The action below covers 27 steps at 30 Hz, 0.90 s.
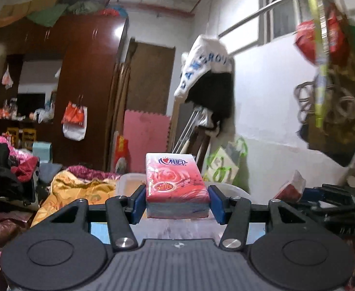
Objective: Organize objects
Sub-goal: 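Lift both items into the white basket and open both tools, then grasp clear plastic bag with left tool while right tool grasps blue paper box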
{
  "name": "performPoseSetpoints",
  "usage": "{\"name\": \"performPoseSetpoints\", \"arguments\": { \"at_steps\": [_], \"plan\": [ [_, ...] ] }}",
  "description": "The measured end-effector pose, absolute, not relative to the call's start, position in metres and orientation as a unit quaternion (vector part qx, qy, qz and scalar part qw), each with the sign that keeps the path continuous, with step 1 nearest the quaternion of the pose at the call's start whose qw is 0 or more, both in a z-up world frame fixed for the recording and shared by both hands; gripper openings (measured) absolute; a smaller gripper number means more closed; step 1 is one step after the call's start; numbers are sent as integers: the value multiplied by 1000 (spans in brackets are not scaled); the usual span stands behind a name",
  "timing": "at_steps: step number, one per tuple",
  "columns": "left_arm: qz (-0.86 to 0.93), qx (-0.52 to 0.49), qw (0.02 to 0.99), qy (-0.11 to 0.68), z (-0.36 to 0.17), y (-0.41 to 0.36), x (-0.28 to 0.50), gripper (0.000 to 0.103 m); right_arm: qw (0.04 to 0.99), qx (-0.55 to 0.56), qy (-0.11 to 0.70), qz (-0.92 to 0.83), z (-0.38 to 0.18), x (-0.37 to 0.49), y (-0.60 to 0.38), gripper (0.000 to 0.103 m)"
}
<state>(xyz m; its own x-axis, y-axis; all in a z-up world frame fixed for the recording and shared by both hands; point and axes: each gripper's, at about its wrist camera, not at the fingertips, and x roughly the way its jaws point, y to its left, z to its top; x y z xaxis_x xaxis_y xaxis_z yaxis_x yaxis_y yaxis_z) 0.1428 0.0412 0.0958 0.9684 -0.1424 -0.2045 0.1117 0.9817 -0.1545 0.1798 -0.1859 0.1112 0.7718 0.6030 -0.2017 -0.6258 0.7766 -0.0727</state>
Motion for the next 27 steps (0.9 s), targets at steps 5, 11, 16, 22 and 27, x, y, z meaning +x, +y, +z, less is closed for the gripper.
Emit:
{"name": "performPoseSetpoints", "arguments": {
  "at_steps": [5,11,16,22,27],
  "plan": [
    [-51,-70,981,177,84,36,215,58,939,-80,132,308,103,231,-165,65],
    [-25,-87,975,203,61,52,221,69,945,-78,147,281,82,214,-181,102],
    [-55,-90,982,157,47,59,137,92,921,-23,157,356,50,146,-216,103],
    [-59,-58,980,179,2,53,93,92,916,-29,148,373,-12,77,-218,103],
    [-64,-42,973,220,-16,43,107,92,912,-42,150,380,-23,83,-198,87]
  ]
}}
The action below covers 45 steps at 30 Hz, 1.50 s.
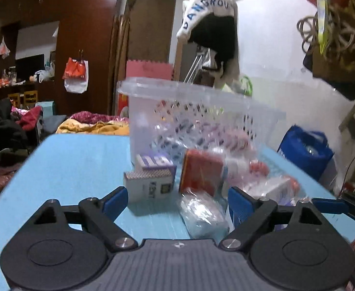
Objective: Organize objects
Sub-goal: 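Grasp clear plastic bag with left tool while right tool grasps blue paper box, then carry the clear bag and blue box into the basket and open both tools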
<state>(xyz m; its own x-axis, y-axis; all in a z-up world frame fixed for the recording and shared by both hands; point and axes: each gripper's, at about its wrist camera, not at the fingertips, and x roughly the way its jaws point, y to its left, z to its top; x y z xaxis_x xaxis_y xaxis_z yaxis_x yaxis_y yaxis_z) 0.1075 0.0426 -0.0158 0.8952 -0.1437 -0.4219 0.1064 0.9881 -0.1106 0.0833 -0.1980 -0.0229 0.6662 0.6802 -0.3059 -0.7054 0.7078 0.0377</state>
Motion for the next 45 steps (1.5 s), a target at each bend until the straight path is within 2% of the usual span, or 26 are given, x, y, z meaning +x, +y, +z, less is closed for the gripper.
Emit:
{"name": "performPoseSetpoints", "arguments": {
  "at_steps": [4,7,15,18,19,28,38,41,45],
  "plan": [
    [-53,-22,971,232,-24,34,113,92,911,-35,161,377,-27,92,-203,54],
    [-45,-16,970,240,-30,30,113,92,916,-33,152,371,-27,83,-216,50],
    [-28,9,967,252,-32,10,118,88,920,-10,152,360,-29,82,-239,49],
    [-34,11,968,246,-33,7,117,63,920,-7,152,362,-28,84,-240,49],
    [-36,14,967,250,-34,7,116,47,920,-7,151,361,-27,83,-240,49],
    [-45,-6,979,199,-29,19,90,47,924,-6,139,355,-22,83,-247,48],
    [-47,-44,982,176,-27,44,78,47,933,7,137,333,-14,94,-263,47],
    [-56,-54,984,161,-19,46,77,47,934,13,125,333,0,100,-267,47],
    [-79,-64,985,141,14,46,90,47,932,11,101,348,45,120,-254,47]
  ]
}}
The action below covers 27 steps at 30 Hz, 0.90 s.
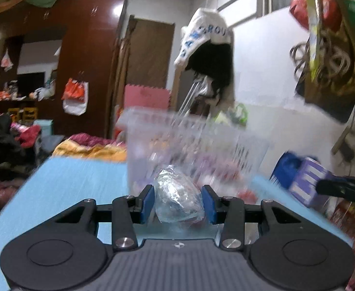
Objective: Organize objects
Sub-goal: 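Carry the clear bag and blue box into the basket and open both tools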
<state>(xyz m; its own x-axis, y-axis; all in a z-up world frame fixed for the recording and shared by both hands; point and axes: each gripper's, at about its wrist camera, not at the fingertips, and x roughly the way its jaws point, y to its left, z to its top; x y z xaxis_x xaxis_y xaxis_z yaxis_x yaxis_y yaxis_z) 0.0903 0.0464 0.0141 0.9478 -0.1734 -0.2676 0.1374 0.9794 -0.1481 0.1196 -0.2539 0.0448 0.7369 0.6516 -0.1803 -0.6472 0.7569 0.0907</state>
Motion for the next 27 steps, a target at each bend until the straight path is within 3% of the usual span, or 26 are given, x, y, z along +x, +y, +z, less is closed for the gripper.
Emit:
{"name": "performPoseSetpoints", "arguments": {
  "at_steps": [3,7,11,21,22,23,24,25,27],
  "plan": [
    [-80,-67,986,131,54,43,116,47,932,-14,73,354,87,141,-229,47],
    [-61,-61,983,161,91,39,176,47,939,-31,94,328,112,191,-200,47],
    [-43,-86,975,201,93,49,220,47,934,1,145,327,105,237,-200,47],
    [-46,-83,970,222,83,43,243,47,935,-28,152,319,97,238,-190,49],
    [-48,-73,971,222,83,40,244,57,935,-36,155,317,96,238,-188,54],
    [-47,-58,972,223,83,37,247,74,935,-42,162,314,95,239,-187,63],
    [-38,-46,974,219,82,35,247,76,937,-42,162,305,95,237,-187,82],
    [-26,-40,977,210,81,35,242,76,941,-41,154,298,95,234,-190,95],
    [-33,-46,978,200,80,39,226,76,940,-31,146,308,93,218,-200,100]
  ]
}}
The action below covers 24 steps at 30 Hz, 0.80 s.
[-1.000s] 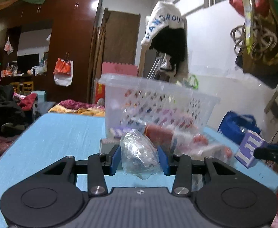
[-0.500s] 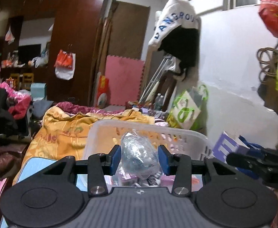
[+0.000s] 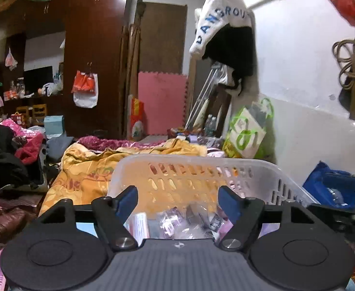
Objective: Organize objects
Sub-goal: 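Carry the clear bag and blue box into the basket and open both tools, then grasp tall clear plastic bag with left tool while right tool grasps white barcode box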
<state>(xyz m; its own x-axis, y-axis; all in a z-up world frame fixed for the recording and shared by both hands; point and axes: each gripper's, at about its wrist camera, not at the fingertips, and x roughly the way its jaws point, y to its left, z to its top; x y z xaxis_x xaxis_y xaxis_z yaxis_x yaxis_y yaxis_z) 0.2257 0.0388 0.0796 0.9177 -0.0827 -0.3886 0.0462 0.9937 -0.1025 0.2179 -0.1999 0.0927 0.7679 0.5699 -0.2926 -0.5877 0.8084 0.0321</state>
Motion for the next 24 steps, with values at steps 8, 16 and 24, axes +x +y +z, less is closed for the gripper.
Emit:
{"name": "performPoseSetpoints", "arguments": {
  "at_steps": [8,16,24],
  "plan": [
    [-89,-54,980,169,14,33,84,85,917,-16,164,363,19,120,-214,103],
    [-75,-25,980,185,-35,28,62,82,923,-23,172,344,-1,122,-184,79],
    [-92,-12,978,187,-42,-1,66,83,935,35,142,324,5,105,-233,74]
  ]
}}
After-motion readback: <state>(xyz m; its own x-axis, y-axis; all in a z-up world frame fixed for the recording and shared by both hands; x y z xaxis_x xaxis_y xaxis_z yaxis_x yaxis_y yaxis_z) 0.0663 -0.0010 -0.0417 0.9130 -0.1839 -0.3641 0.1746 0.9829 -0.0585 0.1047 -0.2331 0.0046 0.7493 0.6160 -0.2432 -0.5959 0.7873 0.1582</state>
